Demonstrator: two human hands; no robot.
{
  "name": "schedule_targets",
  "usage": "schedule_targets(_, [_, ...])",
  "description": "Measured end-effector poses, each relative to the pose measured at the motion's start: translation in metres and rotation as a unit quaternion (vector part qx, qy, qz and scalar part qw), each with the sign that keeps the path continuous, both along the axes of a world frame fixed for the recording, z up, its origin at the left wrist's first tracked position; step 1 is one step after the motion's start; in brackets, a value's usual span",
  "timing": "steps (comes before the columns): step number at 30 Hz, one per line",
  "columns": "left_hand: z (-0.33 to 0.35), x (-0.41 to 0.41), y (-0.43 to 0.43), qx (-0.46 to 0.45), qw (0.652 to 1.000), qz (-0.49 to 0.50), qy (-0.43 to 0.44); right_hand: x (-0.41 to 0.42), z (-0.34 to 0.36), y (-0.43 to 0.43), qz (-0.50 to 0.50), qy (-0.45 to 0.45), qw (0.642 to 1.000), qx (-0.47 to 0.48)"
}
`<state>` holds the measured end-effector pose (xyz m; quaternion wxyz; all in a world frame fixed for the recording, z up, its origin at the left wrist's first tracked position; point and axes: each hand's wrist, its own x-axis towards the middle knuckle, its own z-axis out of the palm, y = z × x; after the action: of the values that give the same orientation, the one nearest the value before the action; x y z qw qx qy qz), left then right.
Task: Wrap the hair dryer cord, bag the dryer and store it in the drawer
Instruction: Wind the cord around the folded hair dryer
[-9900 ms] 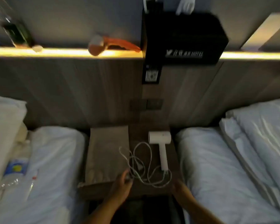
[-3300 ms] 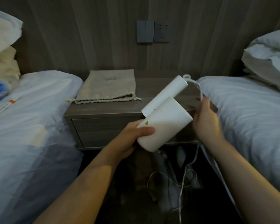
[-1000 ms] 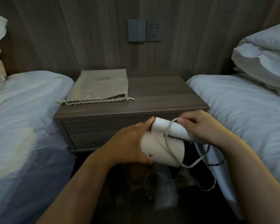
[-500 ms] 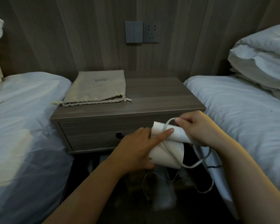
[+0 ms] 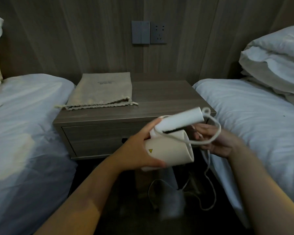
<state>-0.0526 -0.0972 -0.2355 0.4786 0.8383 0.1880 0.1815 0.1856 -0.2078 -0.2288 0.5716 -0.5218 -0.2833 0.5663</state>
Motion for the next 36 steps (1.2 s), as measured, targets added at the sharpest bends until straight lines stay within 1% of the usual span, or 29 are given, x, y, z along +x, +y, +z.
schedule_targets(3, [0.004, 0.001, 0.006, -0.078, 0.991, 0.060, -0.087, -0.016, -0.006, 0.010, -0.005, -0.031, 0.999, 0.034])
schedule_targets(5, [0.010, -0.002, 0.010, -0.098, 0.983, 0.105, -0.116, -0.032, -0.005, 0.014, 0.010, -0.060, 0.997, 0.045])
schedule_targets(6, [0.013, -0.004, 0.011, -0.087, 0.982, 0.124, -0.114, -0.040, -0.002, 0.015, 0.021, -0.064, 0.996, 0.058])
schedule_targets(8, [0.021, -0.008, 0.010, -0.016, 0.984, 0.163, -0.070, -0.046, 0.005, 0.018, 0.035, -0.046, 0.996, 0.064])
schedule_targets(11, [0.024, -0.010, 0.003, 0.095, 0.975, 0.195, -0.040, -0.045, 0.014, 0.019, 0.045, 0.024, 0.998, 0.023])
schedule_targets(13, [0.023, -0.009, -0.001, 0.193, 0.961, 0.195, -0.036, -0.046, 0.017, 0.017, 0.049, 0.028, 0.998, 0.000])
schedule_targets(14, [0.022, -0.008, -0.002, 0.218, 0.956, 0.192, -0.033, -0.048, 0.018, 0.016, 0.052, 0.023, 0.998, -0.004])
schedule_targets(17, [0.022, -0.006, -0.004, 0.245, 0.949, 0.200, -0.023, -0.055, 0.021, 0.012, 0.055, 0.003, 0.998, 0.002])
schedule_targets(19, [0.021, -0.005, -0.007, 0.234, 0.949, 0.209, -0.038, -0.060, 0.023, 0.011, 0.048, 0.007, 0.999, 0.013])
schedule_targets(22, [0.018, -0.003, -0.010, 0.204, 0.952, 0.217, -0.065, -0.066, 0.018, 0.014, 0.019, 0.071, 0.996, 0.044])
schedule_targets(24, [0.016, -0.003, -0.009, 0.208, 0.952, 0.218, -0.060, -0.068, 0.014, 0.015, 0.006, 0.113, 0.991, 0.066])
schedule_targets(26, [0.015, -0.003, -0.007, 0.225, 0.949, 0.215, -0.041, -0.066, 0.011, 0.015, 0.026, 0.148, 0.985, 0.087])
schedule_targets(29, [0.018, -0.004, -0.006, 0.246, 0.946, 0.212, -0.017, -0.062, 0.012, 0.011, 0.064, 0.163, 0.980, 0.095])
schedule_targets(32, [0.021, -0.004, -0.007, 0.250, 0.945, 0.211, -0.007, -0.060, 0.010, 0.009, 0.064, 0.181, 0.977, 0.098])
schedule_targets(33, [0.021, -0.004, -0.007, 0.239, 0.947, 0.213, -0.009, -0.062, 0.011, 0.009, 0.055, 0.171, 0.979, 0.093])
schedule_targets(34, [0.020, -0.003, -0.007, 0.219, 0.951, 0.218, -0.017, -0.064, 0.012, 0.010, 0.040, 0.139, 0.986, 0.081])
schedule_targets(35, [0.019, -0.003, -0.006, 0.195, 0.954, 0.226, -0.024, -0.066, 0.013, 0.012, 0.019, 0.080, 0.995, 0.060])
schedule_targets(36, [0.017, -0.002, -0.006, 0.189, 0.953, 0.234, -0.028, -0.068, 0.015, 0.012, -0.002, 0.001, 0.999, 0.033])
